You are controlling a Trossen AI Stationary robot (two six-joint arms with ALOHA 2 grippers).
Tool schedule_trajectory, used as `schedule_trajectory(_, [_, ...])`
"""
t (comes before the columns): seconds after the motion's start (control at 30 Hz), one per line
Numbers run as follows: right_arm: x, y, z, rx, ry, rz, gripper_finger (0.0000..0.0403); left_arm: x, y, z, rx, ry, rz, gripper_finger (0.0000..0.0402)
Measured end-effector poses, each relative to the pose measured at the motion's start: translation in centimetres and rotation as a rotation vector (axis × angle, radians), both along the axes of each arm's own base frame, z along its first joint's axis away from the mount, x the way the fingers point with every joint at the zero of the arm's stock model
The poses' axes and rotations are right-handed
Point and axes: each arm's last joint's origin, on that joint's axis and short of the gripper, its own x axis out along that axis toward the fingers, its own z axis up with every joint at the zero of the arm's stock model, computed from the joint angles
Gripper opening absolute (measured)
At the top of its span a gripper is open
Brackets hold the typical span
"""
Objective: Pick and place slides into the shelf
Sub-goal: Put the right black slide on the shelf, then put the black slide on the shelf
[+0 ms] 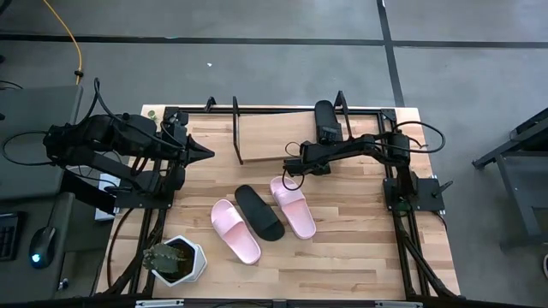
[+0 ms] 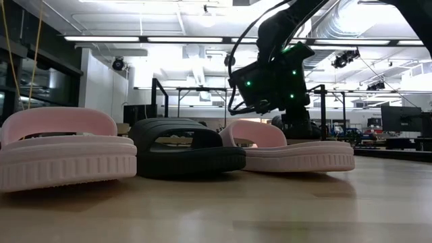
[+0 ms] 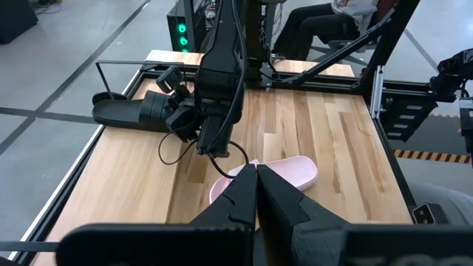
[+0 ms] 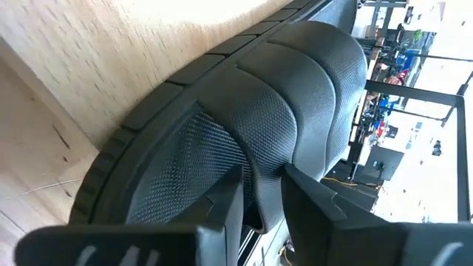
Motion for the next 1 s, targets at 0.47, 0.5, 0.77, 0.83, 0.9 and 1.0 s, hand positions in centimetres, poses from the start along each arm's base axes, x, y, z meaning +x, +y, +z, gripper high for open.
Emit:
schedule_trajectory(0.47, [0.1,1.8,0.1,-0.014,0.016,0.048,0.012,0.0,0.0,0.0,0.0,0.0,0.0,0.0001])
schedule_trajectory(0.5, [0.1,1.9,0.2,-0.014,0.016,0.046,0.012,0.0,0.0,0.0,0.0,0.0,0.0,0.0001])
schedule_trajectory(0.77, [0.8,2.6,1.9,-0.02,-0.014,0.033,0.012,0.0,0.0,0.0,0.0,0.0,0.0,0.0001])
schedule_trajectory(0.83, [1.2,3.0,2.4,-0.02,-0.032,0.042,0.012,0.0,0.0,0.0,0.0,0.0,0.0,0.0001])
schedule_trajectory(0.9, [1.7,3.3,2.9,-0.012,-0.057,0.049,0.012,0.0,0.0,0.0,0.0,0.0,0.0,0.0001])
schedule_trajectory(1.0, [2.3,3.9,3.7,0.014,-0.085,0.053,0.012,0.0,0.0,0.0,0.0,0.0,0.0,0.0001])
